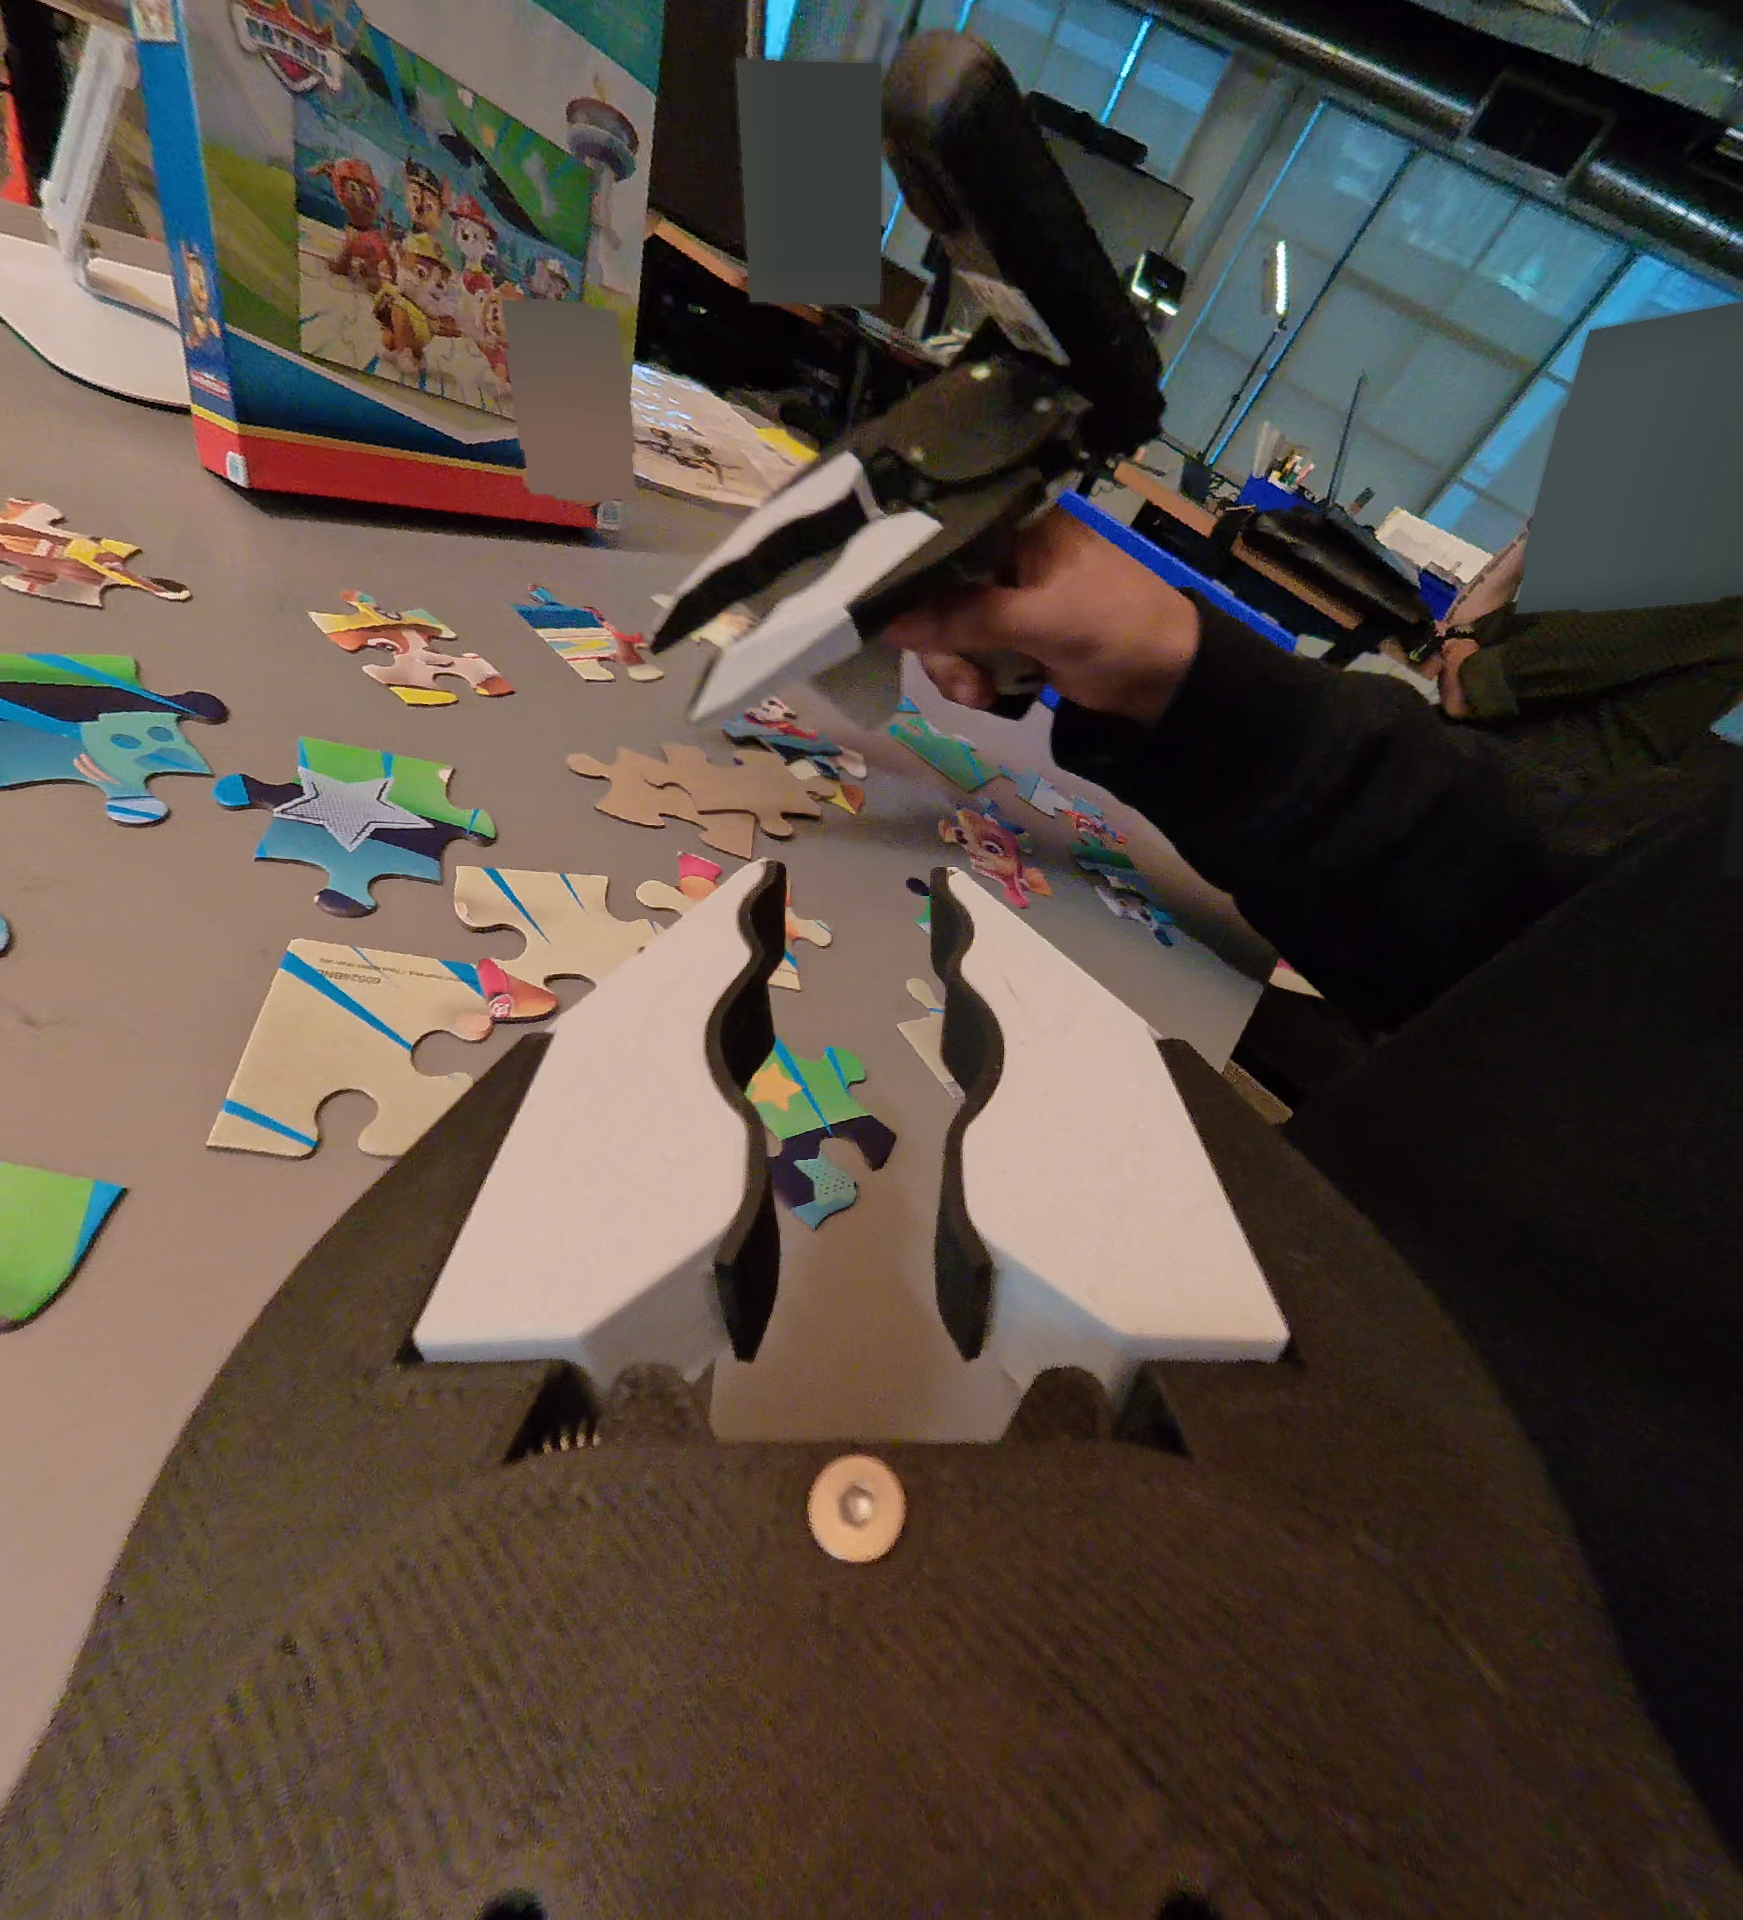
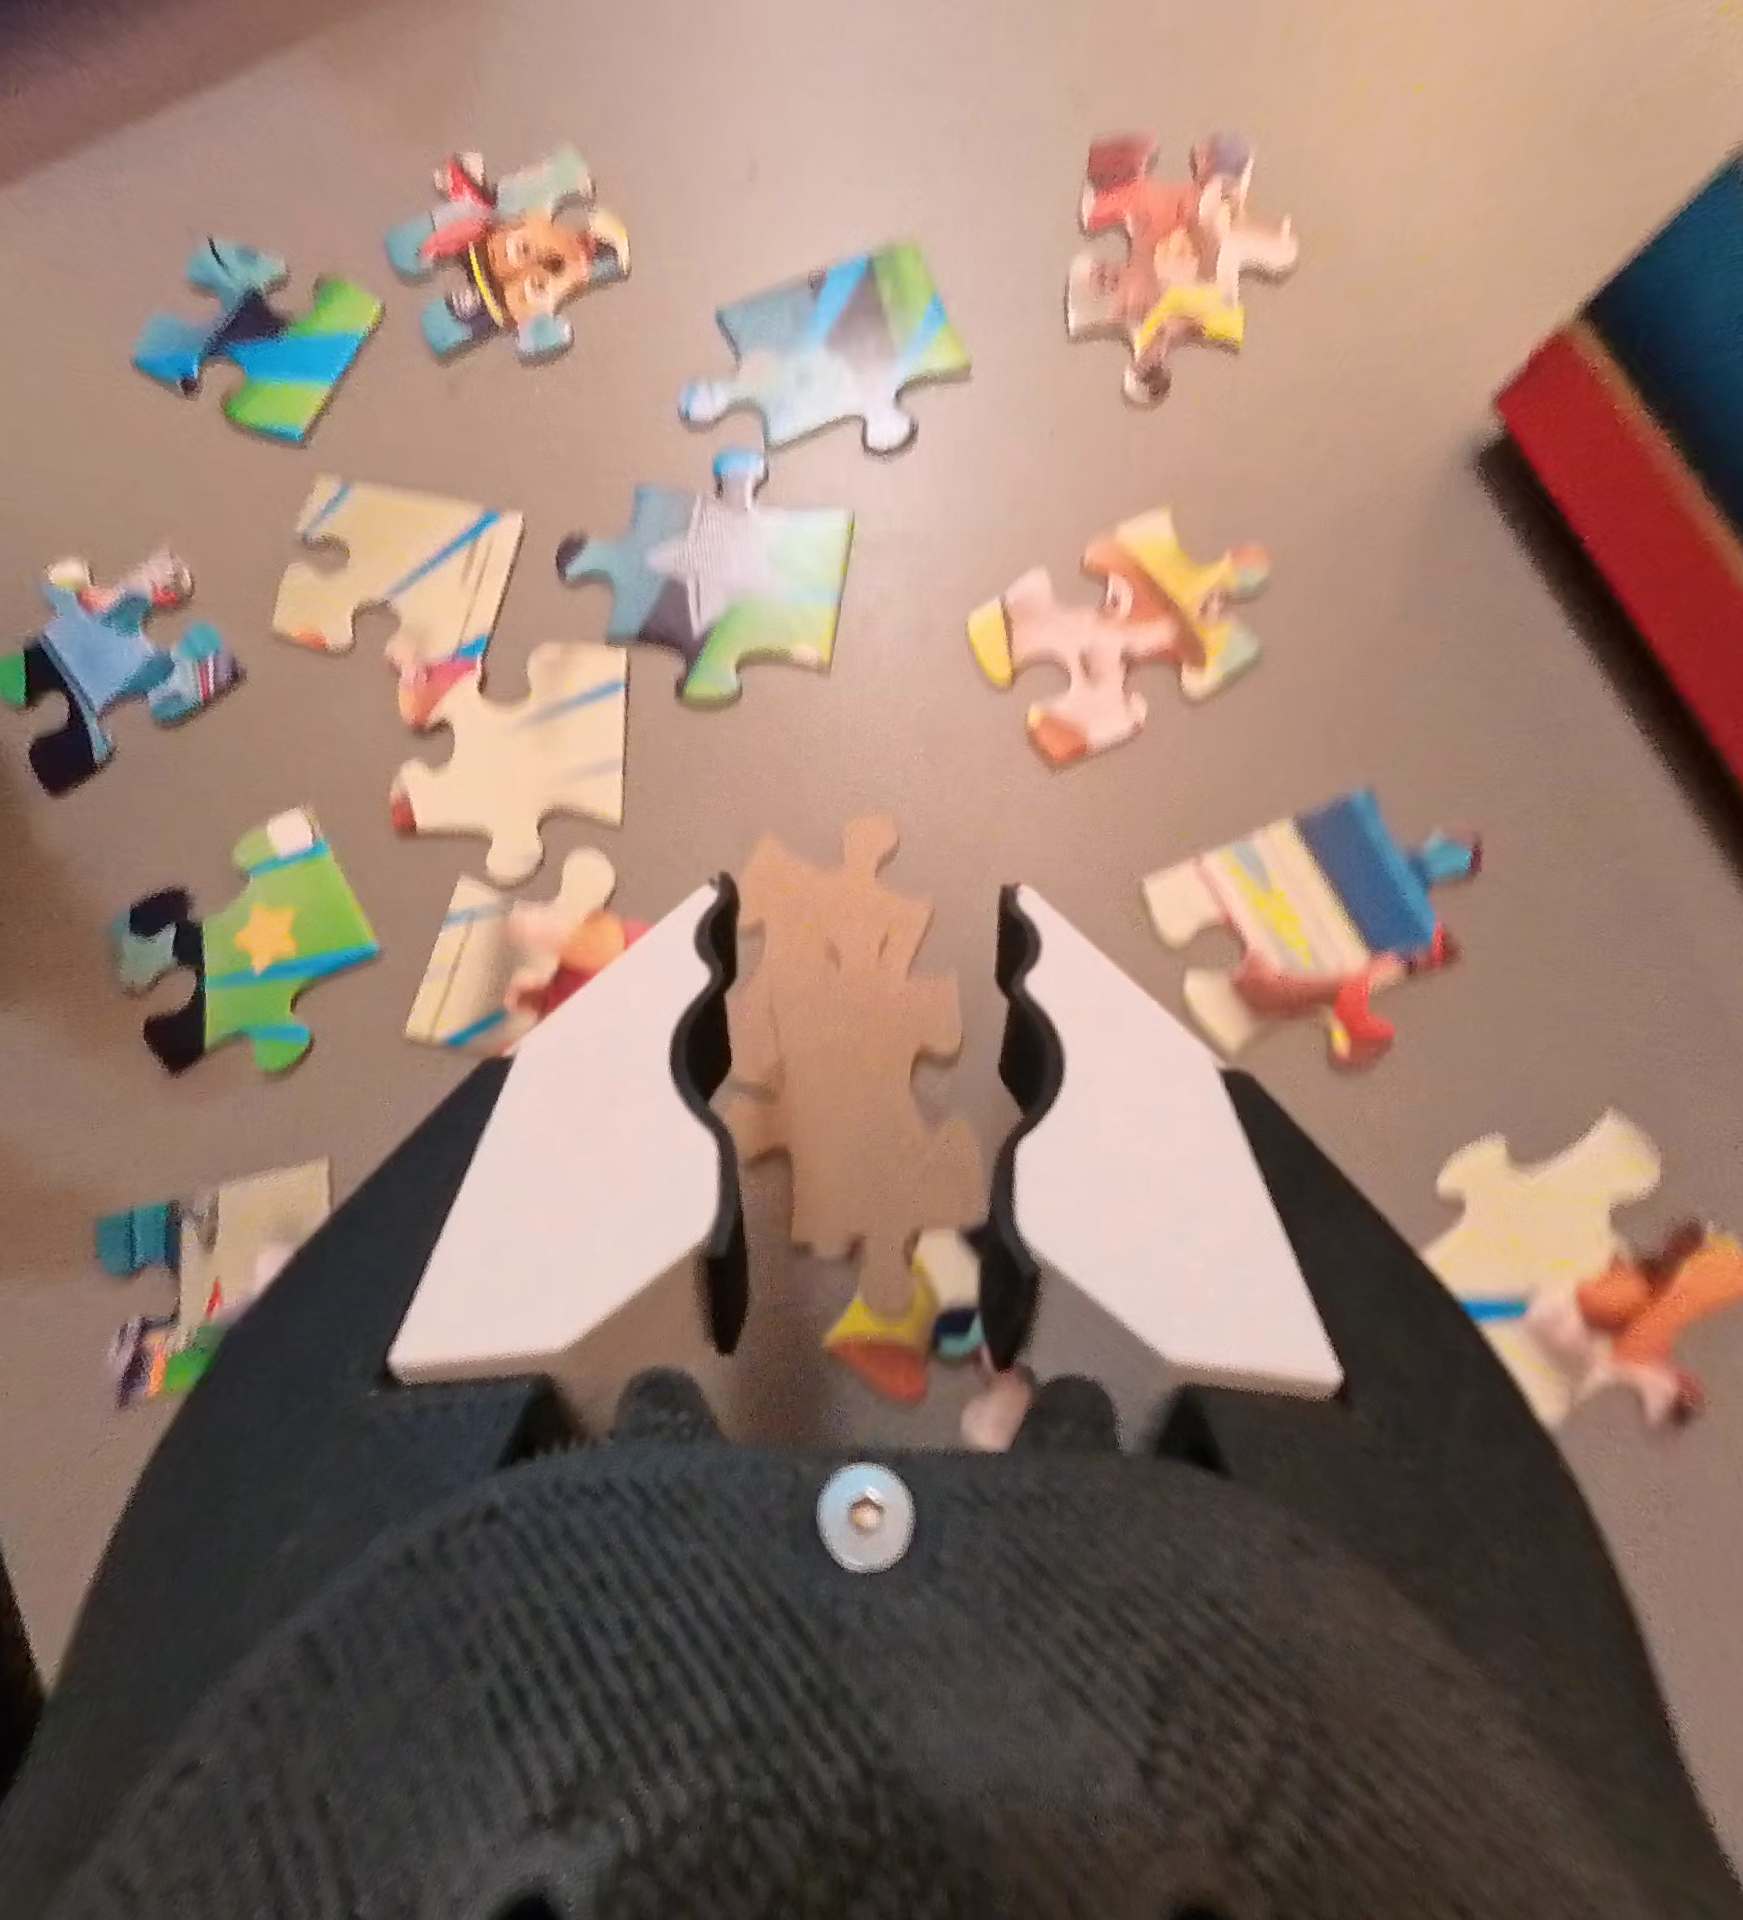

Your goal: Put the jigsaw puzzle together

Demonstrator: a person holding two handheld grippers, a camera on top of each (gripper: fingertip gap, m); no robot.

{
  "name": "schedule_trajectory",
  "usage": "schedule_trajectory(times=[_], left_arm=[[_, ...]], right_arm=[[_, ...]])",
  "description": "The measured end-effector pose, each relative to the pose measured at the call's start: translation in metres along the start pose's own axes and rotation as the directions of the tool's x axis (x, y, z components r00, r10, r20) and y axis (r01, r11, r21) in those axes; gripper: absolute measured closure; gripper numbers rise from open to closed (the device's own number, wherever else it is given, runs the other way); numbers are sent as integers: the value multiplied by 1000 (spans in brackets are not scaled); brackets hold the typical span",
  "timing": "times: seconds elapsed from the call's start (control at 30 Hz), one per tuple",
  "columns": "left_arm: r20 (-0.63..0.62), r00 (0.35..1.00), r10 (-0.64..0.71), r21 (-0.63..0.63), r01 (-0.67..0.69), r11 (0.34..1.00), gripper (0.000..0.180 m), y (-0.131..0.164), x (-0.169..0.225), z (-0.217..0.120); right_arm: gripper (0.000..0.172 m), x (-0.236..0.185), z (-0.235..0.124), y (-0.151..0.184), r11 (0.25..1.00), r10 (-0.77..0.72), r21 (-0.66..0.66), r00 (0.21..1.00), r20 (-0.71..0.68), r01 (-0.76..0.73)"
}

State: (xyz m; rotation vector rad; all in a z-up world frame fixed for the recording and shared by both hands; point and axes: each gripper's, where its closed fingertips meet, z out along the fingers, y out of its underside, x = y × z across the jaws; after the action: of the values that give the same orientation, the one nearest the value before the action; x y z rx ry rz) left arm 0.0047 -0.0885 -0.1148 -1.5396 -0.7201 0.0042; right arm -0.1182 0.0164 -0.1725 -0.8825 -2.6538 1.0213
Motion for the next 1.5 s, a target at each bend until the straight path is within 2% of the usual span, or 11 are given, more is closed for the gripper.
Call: schedule_trajectory(times=[0.2,0.4,0.53,0.8,0.97,1.07,1.17,1.23,1.33,1.4,1.5], left_arm=[[2,999,44,-15,-44,999,154,-2,11,6],[12,996,93,-26,-93,995,154,-5,23,11],[15,997,82,-39,-81,996,154,-2,24,14],[-67,997,-35,-28,33,999,151,-2,28,29],[-63,993,-104,-45,102,994,148,-2,25,37],[-170,923,-345,-44,343,938,144,-6,28,46],[-374,723,-581,-108,588,802,131,-12,39,50],[-460,616,-640,-127,668,734,124,-17,42,50],[-467,598,-651,-124,685,718,137,-16,41,52],[-449,625,-639,-102,674,731,166,-15,38,53],[-425,646,-634,-57,680,731,180,-17,31,53]], right_arm=[[116,0,-2,49,993,-34,-118,999,-42,29],[132,-7,2,50,993,-47,-107,999,26,50],[169,-14,-15,28,997,-62,45,998,32,60],[172,-32,-28,26,993,-33,116,996,81,23],[172,-53,-53,0,936,-235,267,972,-12,230],[172,-81,-71,-17,797,-482,315,857,-182,515],[172,-109,-75,-22,632,-652,254,679,-338,732],[172,-121,-72,-21,524,-727,172,543,-419,834],[172,-130,-68,-16,347,-800,12,303,-519,938],[172,-134,-67,-14,258,-811,-67,178,-557,964],[172,-136,-66,-10,230,-818,-91,142,-558,969]])
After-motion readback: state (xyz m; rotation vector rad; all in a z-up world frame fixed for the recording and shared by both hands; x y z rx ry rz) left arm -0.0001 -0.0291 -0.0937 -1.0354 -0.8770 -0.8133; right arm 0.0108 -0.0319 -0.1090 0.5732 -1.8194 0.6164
